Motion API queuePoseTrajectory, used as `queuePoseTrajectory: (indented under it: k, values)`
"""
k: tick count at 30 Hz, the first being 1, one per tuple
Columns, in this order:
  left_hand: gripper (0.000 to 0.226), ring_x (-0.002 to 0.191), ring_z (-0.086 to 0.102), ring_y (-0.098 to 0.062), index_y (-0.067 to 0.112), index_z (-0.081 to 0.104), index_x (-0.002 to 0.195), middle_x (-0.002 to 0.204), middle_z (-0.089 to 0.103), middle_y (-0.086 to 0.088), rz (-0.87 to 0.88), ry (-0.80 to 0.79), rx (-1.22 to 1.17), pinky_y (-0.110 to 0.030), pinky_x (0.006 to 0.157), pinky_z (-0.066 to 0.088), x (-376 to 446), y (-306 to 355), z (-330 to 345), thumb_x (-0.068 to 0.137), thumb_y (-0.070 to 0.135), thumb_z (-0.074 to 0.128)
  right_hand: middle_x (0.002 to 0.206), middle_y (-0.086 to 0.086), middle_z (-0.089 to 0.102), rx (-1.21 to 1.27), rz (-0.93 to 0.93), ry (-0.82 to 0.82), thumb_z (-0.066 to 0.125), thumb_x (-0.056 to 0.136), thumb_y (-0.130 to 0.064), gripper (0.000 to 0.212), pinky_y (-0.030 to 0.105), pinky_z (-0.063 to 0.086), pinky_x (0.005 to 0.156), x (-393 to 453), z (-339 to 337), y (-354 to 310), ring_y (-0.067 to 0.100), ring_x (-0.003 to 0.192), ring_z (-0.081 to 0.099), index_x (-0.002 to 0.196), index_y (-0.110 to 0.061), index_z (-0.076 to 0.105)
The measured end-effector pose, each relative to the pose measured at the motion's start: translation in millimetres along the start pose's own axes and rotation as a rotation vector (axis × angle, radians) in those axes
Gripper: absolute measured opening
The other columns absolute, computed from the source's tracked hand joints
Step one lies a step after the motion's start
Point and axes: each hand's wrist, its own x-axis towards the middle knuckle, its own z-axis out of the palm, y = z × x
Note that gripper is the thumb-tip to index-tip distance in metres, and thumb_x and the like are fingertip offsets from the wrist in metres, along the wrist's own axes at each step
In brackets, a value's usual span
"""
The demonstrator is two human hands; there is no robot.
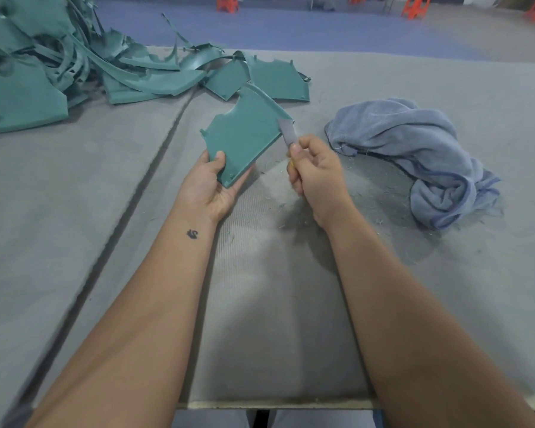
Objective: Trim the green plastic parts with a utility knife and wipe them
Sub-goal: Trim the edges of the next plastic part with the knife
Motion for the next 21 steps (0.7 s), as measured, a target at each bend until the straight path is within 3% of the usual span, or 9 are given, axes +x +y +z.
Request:
queuePoseTrajectory:
  k: [4, 8, 13, 16, 21]
  values:
    - [0.028, 0.075, 0.072, -0.025, 0.01, 0.053, 0.122, 0.1, 0.069, -0.013, 0.015, 0.002, 0.023, -0.035, 0.058, 0.06, 0.8, -0.3, 0.1, 0.103, 0.003, 0.033, 0.057, 0.004, 0.038, -0.121, 0.013, -0.031, 0.045, 0.1, -0.012, 0.022, 0.018, 0.028, 0.043, -0.4, 3.5, 0.7, 0.006, 0.046, 0.031, 0.079, -0.015, 0.049]
    - [0.026, 0.073, 0.072, -0.026, 0.01, 0.053, 0.115, 0.094, 0.07, -0.015, 0.021, -0.017, -0.007, -0.037, 0.055, 0.059, 2.5, -0.8, -0.7, 0.104, 0.004, 0.03, 0.057, -0.005, 0.043, -0.467, -0.075, -0.248, 0.051, 0.096, -0.008, 0.026, 0.028, 0.033, 0.058, -2.7, 8.4, -2.0, 0.011, 0.055, 0.038, 0.073, -0.021, 0.054]
    - [0.027, 0.074, 0.073, -0.024, 0.011, 0.053, 0.117, 0.086, 0.074, -0.011, 0.029, -0.034, 0.015, -0.038, 0.062, 0.061, 4.4, -1.2, -2.1, 0.104, 0.004, 0.031, 0.058, 0.006, 0.04, -0.223, -0.022, -0.078, 0.046, 0.099, -0.009, 0.022, 0.021, 0.031, 0.049, -5.5, 7.3, -7.4, 0.01, 0.05, 0.033, 0.078, -0.014, 0.05]
    - [0.028, 0.074, 0.073, -0.023, 0.011, 0.052, 0.12, 0.084, 0.074, -0.01, 0.038, -0.034, 0.023, -0.038, 0.064, 0.061, 5.0, -1.7, -2.9, 0.104, 0.004, 0.03, 0.059, 0.006, 0.041, -0.331, -0.042, -0.151, 0.048, 0.098, -0.009, 0.02, 0.027, 0.029, 0.052, -6.8, 8.1, -6.2, 0.012, 0.052, 0.033, 0.079, -0.013, 0.051]
    - [0.029, 0.07, 0.073, -0.026, 0.009, 0.051, 0.122, 0.089, 0.073, -0.015, 0.029, -0.043, -0.014, -0.035, 0.054, 0.058, 2.3, -2.2, -1.8, 0.104, 0.005, 0.028, 0.059, -0.006, 0.045, -0.538, -0.102, -0.298, 0.054, 0.095, -0.01, 0.024, 0.031, 0.034, 0.06, -4.6, 10.4, -3.3, 0.014, 0.059, 0.041, 0.073, -0.021, 0.054]
